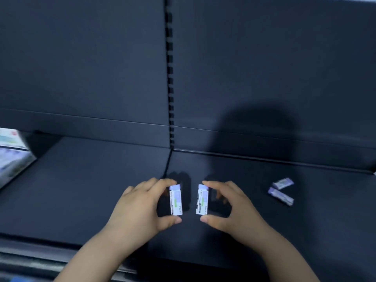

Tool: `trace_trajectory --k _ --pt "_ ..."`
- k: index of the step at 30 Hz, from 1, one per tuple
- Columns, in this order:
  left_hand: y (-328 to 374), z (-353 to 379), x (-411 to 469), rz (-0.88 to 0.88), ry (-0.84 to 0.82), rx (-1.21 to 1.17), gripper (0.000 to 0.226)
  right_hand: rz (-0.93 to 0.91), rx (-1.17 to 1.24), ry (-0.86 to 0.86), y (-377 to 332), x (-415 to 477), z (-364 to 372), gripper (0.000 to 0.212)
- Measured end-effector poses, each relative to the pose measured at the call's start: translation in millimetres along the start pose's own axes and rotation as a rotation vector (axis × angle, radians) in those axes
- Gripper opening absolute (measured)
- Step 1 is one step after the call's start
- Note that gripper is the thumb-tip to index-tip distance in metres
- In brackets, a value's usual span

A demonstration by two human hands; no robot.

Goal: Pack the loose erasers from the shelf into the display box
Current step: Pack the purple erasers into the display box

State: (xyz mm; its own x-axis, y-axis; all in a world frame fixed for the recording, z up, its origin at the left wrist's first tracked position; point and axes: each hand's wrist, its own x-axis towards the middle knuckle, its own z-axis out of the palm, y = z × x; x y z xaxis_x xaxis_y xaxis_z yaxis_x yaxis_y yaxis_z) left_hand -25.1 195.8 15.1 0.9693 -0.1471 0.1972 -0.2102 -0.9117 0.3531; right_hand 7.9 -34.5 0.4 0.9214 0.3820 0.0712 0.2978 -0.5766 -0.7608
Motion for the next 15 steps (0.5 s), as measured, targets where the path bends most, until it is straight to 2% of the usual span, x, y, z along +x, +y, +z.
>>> trace_trajectory --k 8,15 --pt "-128 -76 -44 -0.118 0.057 -0.007 0.054 -0.035 0.151 -0.024 -105 51 122 0.063" --pt "-169 -90 -65 -0.200 0.096 -0.086 0.056 -0.030 0.219 -0.061 -133 57 154 0.063"
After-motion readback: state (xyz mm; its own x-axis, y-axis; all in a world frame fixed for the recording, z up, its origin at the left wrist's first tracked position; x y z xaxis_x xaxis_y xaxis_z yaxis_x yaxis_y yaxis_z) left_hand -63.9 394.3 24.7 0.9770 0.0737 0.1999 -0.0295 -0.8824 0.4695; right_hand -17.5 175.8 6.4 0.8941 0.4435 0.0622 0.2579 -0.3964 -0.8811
